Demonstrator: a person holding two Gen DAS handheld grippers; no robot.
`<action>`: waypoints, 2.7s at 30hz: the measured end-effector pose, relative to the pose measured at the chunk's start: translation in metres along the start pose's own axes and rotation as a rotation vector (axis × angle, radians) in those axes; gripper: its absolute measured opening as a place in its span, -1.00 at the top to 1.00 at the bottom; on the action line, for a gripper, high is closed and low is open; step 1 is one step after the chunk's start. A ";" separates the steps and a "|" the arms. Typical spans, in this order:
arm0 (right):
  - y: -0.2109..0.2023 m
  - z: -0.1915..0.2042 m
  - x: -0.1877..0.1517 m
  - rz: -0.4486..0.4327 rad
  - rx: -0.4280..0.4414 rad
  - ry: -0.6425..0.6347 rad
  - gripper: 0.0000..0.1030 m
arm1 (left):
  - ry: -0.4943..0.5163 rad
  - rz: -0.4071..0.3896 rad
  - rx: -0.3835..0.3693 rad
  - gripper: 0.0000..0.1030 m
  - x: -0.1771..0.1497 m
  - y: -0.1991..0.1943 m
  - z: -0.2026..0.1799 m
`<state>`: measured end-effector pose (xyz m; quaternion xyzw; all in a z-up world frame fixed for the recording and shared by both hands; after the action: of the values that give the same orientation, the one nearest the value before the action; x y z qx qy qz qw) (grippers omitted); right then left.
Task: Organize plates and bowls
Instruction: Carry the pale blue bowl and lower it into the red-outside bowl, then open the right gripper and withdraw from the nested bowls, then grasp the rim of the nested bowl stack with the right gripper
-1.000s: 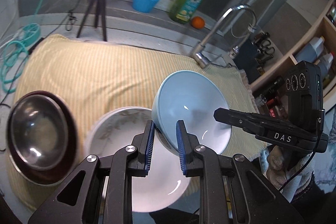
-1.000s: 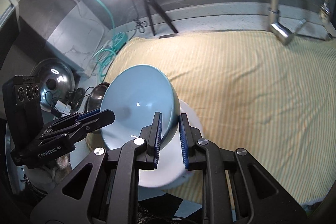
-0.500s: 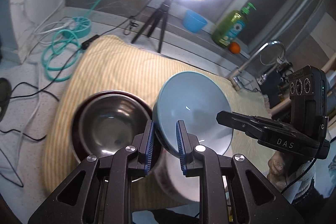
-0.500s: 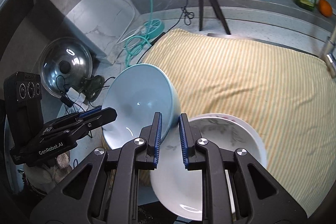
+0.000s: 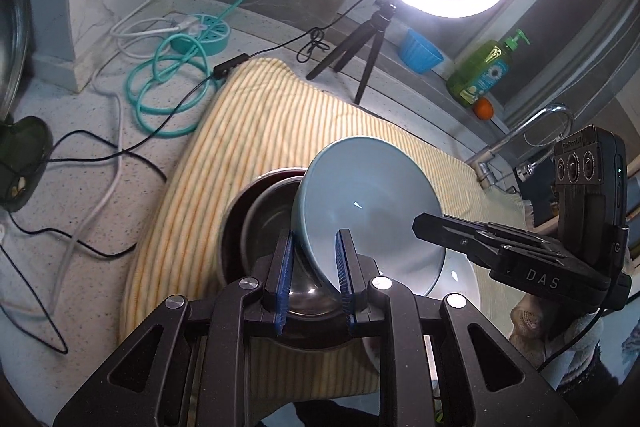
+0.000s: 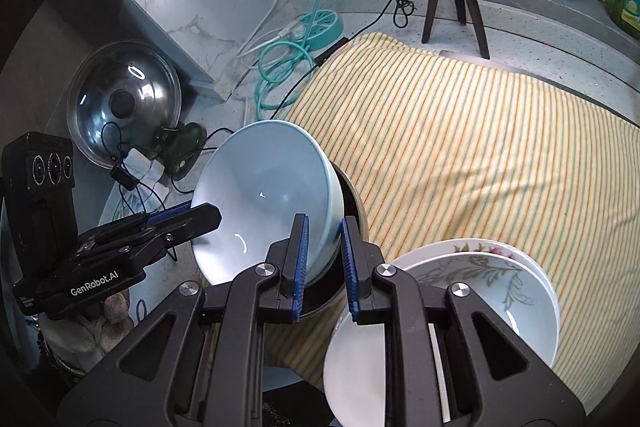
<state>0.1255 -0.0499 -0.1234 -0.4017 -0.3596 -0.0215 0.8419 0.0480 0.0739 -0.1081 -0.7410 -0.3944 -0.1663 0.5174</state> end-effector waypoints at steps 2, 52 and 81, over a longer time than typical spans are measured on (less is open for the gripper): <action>0.006 0.001 -0.002 0.011 0.000 -0.003 0.67 | -0.007 0.007 0.005 0.63 -0.001 0.002 0.005; 0.006 0.002 -0.008 0.000 0.001 -0.023 0.10 | -0.028 0.020 0.044 0.61 -0.009 -0.003 0.023; -0.030 -0.042 -0.013 -0.080 -0.026 0.153 -0.65 | 0.015 -0.043 0.186 -0.17 -0.008 -0.031 0.045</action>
<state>0.1307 -0.1021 -0.1295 -0.3953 -0.3098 -0.0902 0.8600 0.0123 0.1154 -0.1121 -0.6799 -0.4202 -0.1455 0.5830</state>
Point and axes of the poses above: each gripper's, at about its wrist camera, not at the fingertips, and y roughly the way its jaws point, z to its left, x to its top, the point moved 3 cm from there along y, roughly the way its jaws point, and after that the axes turned 14 degrees about -z, right-handed, at the moved point
